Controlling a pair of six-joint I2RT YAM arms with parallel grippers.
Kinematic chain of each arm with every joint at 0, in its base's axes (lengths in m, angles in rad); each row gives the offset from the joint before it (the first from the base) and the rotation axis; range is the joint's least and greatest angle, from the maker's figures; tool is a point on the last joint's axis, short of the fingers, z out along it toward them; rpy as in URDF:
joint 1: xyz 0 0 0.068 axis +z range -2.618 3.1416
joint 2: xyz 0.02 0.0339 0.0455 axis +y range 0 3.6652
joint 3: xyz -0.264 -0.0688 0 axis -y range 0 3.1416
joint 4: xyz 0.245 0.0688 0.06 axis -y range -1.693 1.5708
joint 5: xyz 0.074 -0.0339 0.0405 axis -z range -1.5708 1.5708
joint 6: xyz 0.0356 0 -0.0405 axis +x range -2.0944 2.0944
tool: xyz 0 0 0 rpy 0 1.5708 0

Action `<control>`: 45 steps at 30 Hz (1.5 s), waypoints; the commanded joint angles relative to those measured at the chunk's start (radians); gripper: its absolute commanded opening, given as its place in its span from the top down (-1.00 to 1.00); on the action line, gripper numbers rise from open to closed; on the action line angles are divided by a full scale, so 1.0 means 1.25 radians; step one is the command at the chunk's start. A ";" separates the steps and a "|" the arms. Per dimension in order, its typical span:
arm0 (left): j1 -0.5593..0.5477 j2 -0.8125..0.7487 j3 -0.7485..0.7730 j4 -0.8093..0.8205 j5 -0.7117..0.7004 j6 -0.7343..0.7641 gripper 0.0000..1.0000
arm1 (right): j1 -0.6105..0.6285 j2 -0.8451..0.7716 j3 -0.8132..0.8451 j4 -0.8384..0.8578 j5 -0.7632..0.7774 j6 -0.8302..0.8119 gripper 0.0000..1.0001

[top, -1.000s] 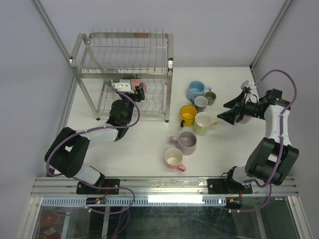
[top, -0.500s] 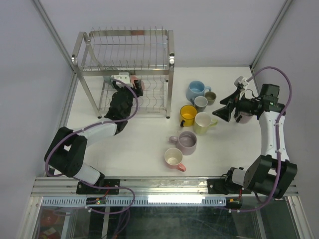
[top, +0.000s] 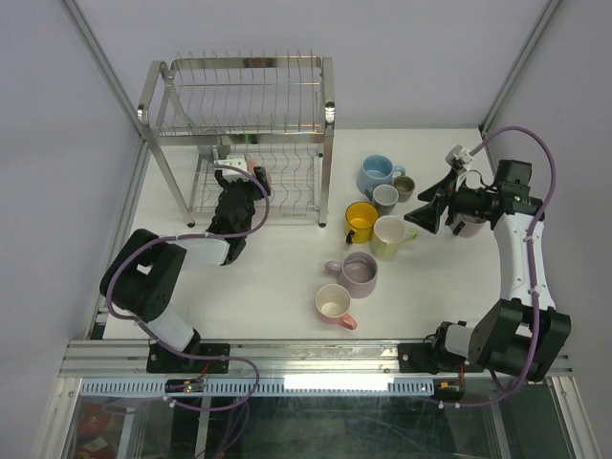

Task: Load the cups into the dish rack
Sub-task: Turn the cup upside down in the dish rack.

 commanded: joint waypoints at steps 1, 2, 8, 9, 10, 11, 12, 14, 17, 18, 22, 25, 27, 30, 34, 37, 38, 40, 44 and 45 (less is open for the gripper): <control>0.016 0.035 -0.003 0.174 -0.035 -0.013 1.00 | 0.021 -0.028 -0.004 0.028 0.000 0.001 -0.71; 0.020 0.045 0.001 0.189 -0.038 -0.017 1.00 | 0.024 -0.028 -0.005 0.027 0.001 0.001 -0.71; 0.044 0.100 0.047 0.195 -0.030 -0.093 1.00 | 0.034 -0.031 -0.013 0.034 0.009 0.000 -0.71; 0.047 0.107 0.057 0.190 -0.028 -0.105 1.00 | 0.035 -0.032 -0.015 0.035 0.010 0.001 -0.71; 0.049 0.115 0.066 0.184 -0.028 -0.115 1.00 | 0.036 -0.032 -0.014 0.035 0.011 0.000 -0.71; 0.052 0.121 0.077 0.176 -0.028 -0.126 1.00 | 0.036 -0.032 -0.014 0.035 0.012 0.001 -0.71; 0.054 0.126 0.087 0.171 -0.028 -0.137 1.00 | 0.038 -0.032 -0.015 0.036 0.012 0.001 -0.71; 0.060 0.134 0.105 0.164 -0.025 -0.161 1.00 | 0.039 -0.034 -0.015 0.037 0.012 0.002 -0.71; 0.069 0.144 0.142 0.135 -0.028 -0.205 1.00 | 0.039 -0.036 -0.015 0.037 0.012 0.003 -0.71; 0.072 0.150 0.153 0.124 -0.030 -0.219 1.00 | 0.040 -0.037 -0.016 0.038 0.012 0.003 -0.71; 0.080 0.167 0.197 0.074 -0.059 -0.275 1.00 | 0.040 -0.040 -0.018 0.038 0.010 0.004 -0.71; 0.081 0.181 0.226 0.033 -0.097 -0.303 1.00 | 0.041 -0.042 -0.018 0.038 0.009 0.005 -0.71; 0.083 0.191 0.242 0.011 -0.114 -0.316 1.00 | 0.042 -0.043 -0.018 0.038 0.009 0.004 -0.71; 0.091 0.204 0.279 -0.054 -0.137 -0.352 1.00 | 0.043 -0.043 -0.018 0.038 0.009 0.005 -0.71; 0.099 0.223 0.336 -0.139 -0.177 -0.388 1.00 | 0.045 -0.044 -0.020 0.039 0.008 0.005 -0.71; 0.100 0.235 0.377 -0.203 -0.210 -0.404 0.95 | 0.046 -0.045 -0.021 0.040 0.007 0.005 -0.71; 0.100 0.240 0.389 -0.220 -0.222 -0.410 0.93 | 0.046 -0.045 -0.022 0.041 0.007 0.006 -0.71; 0.102 0.248 0.411 -0.254 -0.241 -0.423 0.89 | 0.047 -0.046 -0.022 0.042 0.007 0.007 -0.71; 0.108 0.266 0.446 -0.285 -0.246 -0.436 0.86 | 0.046 -0.046 -0.024 0.044 0.008 0.008 -0.71; 0.109 0.269 0.451 -0.287 -0.246 -0.437 0.84 | 0.047 -0.046 -0.024 0.045 0.009 0.008 -0.72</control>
